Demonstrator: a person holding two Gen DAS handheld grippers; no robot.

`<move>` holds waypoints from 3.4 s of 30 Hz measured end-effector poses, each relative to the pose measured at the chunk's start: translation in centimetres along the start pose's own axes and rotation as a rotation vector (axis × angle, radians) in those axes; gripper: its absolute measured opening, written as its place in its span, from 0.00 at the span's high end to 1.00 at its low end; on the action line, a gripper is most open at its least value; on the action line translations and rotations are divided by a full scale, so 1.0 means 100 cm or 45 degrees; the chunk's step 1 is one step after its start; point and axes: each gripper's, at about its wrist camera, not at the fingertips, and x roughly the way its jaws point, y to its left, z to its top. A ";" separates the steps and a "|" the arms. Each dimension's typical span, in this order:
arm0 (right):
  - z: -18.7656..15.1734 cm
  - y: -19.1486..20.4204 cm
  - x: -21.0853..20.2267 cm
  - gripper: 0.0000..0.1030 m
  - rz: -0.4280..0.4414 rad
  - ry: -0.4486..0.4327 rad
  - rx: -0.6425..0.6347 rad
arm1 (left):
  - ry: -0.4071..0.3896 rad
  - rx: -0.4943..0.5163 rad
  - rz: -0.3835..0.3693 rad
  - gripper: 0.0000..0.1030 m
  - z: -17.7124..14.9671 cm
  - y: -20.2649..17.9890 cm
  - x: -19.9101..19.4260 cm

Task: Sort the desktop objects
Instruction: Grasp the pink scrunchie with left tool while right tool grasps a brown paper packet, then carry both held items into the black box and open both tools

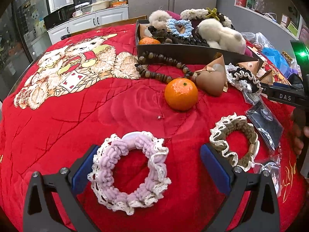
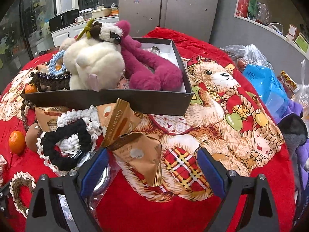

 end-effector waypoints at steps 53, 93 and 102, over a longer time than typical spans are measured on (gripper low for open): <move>-0.005 0.063 -0.127 0.68 0.156 -0.230 -0.141 | -0.237 0.017 -0.096 0.77 0.032 -0.012 -0.095; 0.091 0.053 -0.057 0.67 0.111 -0.218 -0.111 | -0.178 0.107 -0.093 0.77 0.192 -0.044 0.017; 0.118 0.050 -0.004 0.67 0.092 -0.157 -0.077 | -0.159 0.072 -0.148 0.77 0.204 -0.038 0.053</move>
